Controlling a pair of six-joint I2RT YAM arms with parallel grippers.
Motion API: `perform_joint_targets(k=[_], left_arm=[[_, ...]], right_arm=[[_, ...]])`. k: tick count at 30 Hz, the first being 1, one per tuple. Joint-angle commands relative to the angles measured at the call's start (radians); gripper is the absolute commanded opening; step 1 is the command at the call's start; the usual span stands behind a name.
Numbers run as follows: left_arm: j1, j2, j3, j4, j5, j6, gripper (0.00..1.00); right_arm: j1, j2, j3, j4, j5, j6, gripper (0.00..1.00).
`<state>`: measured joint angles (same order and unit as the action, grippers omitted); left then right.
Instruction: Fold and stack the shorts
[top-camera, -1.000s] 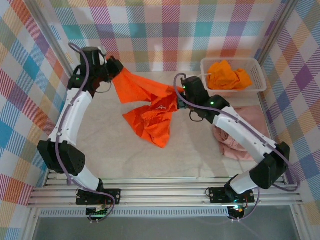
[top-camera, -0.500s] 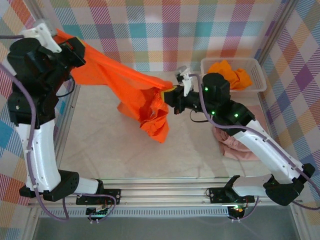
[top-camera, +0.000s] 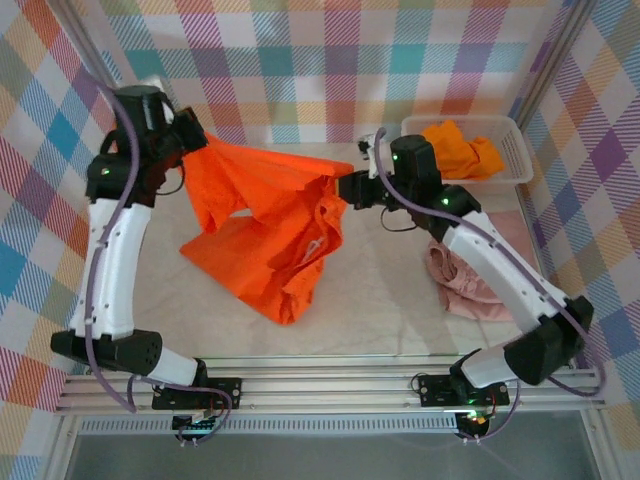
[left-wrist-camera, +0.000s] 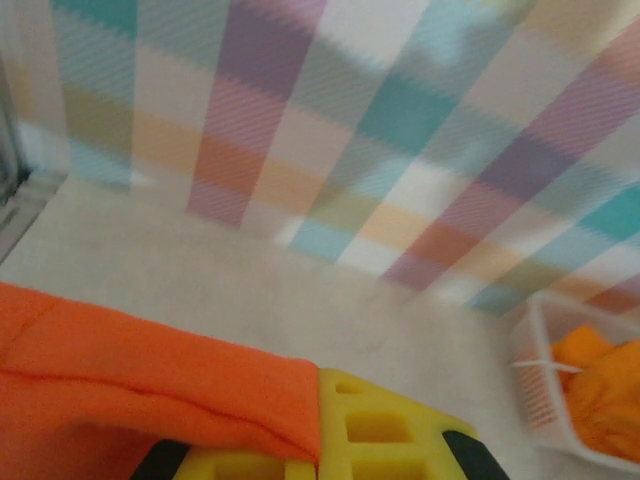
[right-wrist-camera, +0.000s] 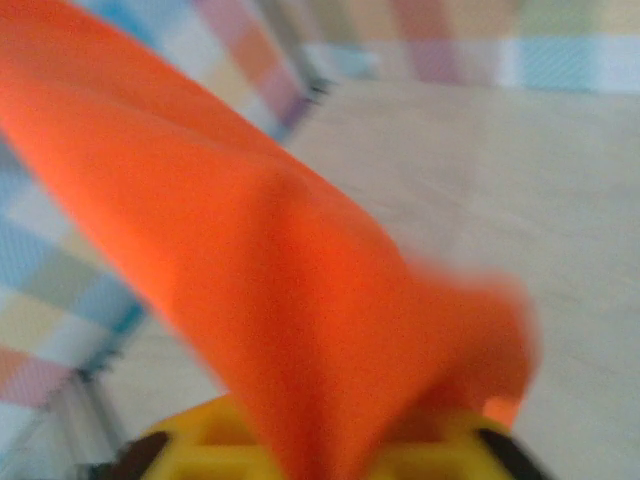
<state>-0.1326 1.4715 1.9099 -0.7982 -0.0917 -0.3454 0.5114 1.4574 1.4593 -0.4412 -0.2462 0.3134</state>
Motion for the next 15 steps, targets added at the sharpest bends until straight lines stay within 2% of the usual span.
perform_joint_targets(k=[1, 2, 5, 7, 10, 15], left_arm=[[0.027, 0.033, -0.111, 0.185, 0.006, -0.055, 0.0], [0.025, 0.065, -0.147, 0.214, 0.032, -0.063, 0.0], [0.026, 0.206, -0.177, 0.25, 0.085, -0.084, 0.0], [0.026, 0.321, -0.138, 0.24, 0.1, -0.083, 0.0], [0.031, 0.491, -0.032, 0.208, 0.112, -0.081, 0.0], [0.052, 0.699, 0.224, 0.113, 0.158, -0.098, 0.02]], right_arm=[[-0.125, 0.137, -0.019, -0.134, -0.031, 0.064, 0.36], [-0.159, 0.188, 0.001, -0.144, -0.053, 0.086, 0.43], [-0.235, 0.31, 0.074, -0.197, -0.121, 0.14, 0.45], [-0.234, 0.32, 0.07, -0.175, -0.151, 0.151, 0.49], [-0.168, 0.276, -0.006, -0.064, -0.158, 0.162, 0.57], [-0.032, 0.281, -0.03, -0.047, -0.074, 0.074, 0.68]])
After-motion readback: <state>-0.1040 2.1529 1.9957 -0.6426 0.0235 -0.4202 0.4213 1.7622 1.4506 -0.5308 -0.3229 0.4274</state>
